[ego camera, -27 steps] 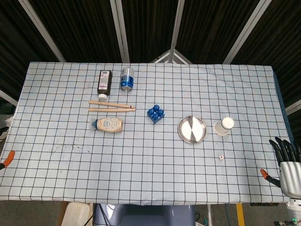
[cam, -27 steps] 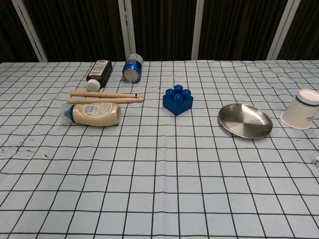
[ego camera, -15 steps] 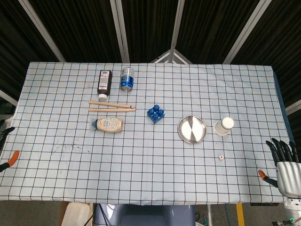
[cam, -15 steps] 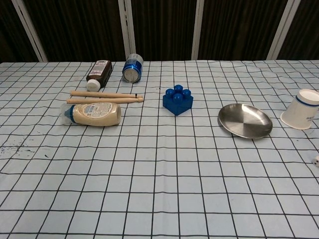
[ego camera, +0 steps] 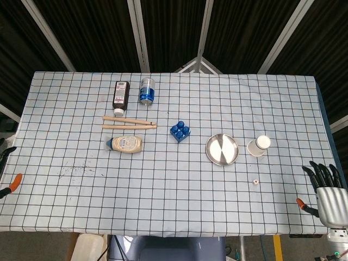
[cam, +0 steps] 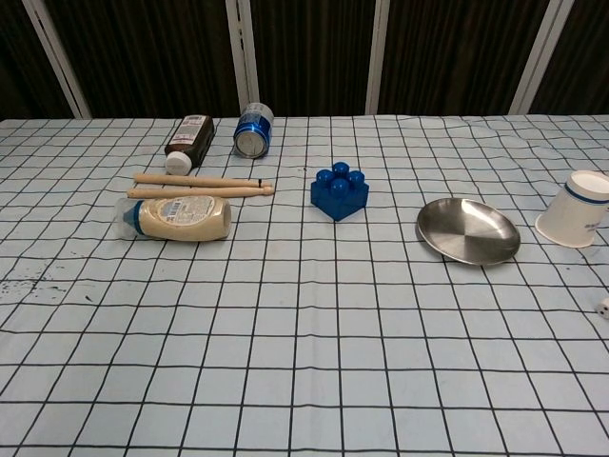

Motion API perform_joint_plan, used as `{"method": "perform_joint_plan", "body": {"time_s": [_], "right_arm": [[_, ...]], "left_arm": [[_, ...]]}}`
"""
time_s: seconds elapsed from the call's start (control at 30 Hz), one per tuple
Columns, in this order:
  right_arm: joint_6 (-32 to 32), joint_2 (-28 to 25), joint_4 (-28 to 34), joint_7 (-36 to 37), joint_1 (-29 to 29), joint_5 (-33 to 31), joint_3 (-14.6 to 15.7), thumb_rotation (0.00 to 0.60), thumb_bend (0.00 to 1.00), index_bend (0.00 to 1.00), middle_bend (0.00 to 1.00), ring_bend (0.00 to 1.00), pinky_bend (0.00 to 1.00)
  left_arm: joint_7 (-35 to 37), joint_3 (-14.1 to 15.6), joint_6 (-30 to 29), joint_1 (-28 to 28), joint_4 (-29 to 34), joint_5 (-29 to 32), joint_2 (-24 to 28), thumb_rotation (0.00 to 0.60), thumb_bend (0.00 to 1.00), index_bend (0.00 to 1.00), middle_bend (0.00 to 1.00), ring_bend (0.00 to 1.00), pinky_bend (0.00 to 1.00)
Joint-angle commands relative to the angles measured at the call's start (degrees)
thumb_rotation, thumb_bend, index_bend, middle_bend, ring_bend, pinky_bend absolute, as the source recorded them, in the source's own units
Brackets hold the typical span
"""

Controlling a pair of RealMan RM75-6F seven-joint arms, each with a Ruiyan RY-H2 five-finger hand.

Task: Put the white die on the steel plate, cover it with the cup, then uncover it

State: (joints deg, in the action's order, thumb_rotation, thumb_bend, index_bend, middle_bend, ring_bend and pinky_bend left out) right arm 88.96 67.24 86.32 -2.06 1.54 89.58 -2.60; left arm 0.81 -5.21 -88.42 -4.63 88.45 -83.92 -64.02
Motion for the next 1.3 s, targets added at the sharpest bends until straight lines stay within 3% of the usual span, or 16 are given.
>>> {"method": "perform_joint_plan", "body": {"time_s": [0.03, 0.27, 0.57, 0.77, 0.93, 1.3], "right_arm": [[-1.85, 0.62, -1.06, 0.25, 1.17, 1.07, 0.65, 0.600, 0.15, 0.28, 0.13, 0.10, 0.00], [-12.46, 1.69, -3.97, 3.60, 7.30, 1.87, 1.39, 0.600, 0.15, 0.34, 0.13, 0.10, 0.00], [-20.87, 3.81, -6.21, 1.27, 13.06, 1.40, 0.80, 0.600, 0.15, 0.38, 0.13, 0.10, 0.00], [-24.72, 5.95, -8.01, 1.38, 16.03, 1.03, 0.37, 0.600, 0.19, 0.40, 0.13, 0.10, 0.00], [-27.78, 8.06, -10.11, 1.94, 18.24, 0.54, 0.35, 0.600, 0.29, 0.41, 0.13, 0.11, 0.00], [-29.96, 11.59, -15.74, 4.14, 20.66, 0.41, 0.77, 0.600, 0.31, 0.45, 0.13, 0.11, 0.00]], "left_arm": [[-0.09, -0.03, 0.40, -0.10, 0.06, 0.33, 0.01, 0.600, 0.47, 0.17, 0.00, 0.00, 0.10], [-1.04, -0.12, 1.12, -0.49, -0.06, 0.65, -0.37, 0.600, 0.47, 0.17, 0.00, 0.00, 0.10], [-3.68, -0.37, 2.57, -1.25, -0.25, 1.83, -1.37, 0.600, 0.47, 0.17, 0.00, 0.00, 0.10], [-3.98, -0.75, 2.05, -1.32, 0.26, 1.88, -1.68, 0.600, 0.47, 0.17, 0.00, 0.00, 0.10], [-4.42, -1.01, 2.43, -1.54, 0.11, 2.48, -1.96, 0.600, 0.47, 0.17, 0.00, 0.00, 0.10], [-5.93, -1.42, 2.86, -1.90, -0.08, 3.49, -2.66, 0.600, 0.47, 0.17, 0.00, 0.00, 0.10]]}}
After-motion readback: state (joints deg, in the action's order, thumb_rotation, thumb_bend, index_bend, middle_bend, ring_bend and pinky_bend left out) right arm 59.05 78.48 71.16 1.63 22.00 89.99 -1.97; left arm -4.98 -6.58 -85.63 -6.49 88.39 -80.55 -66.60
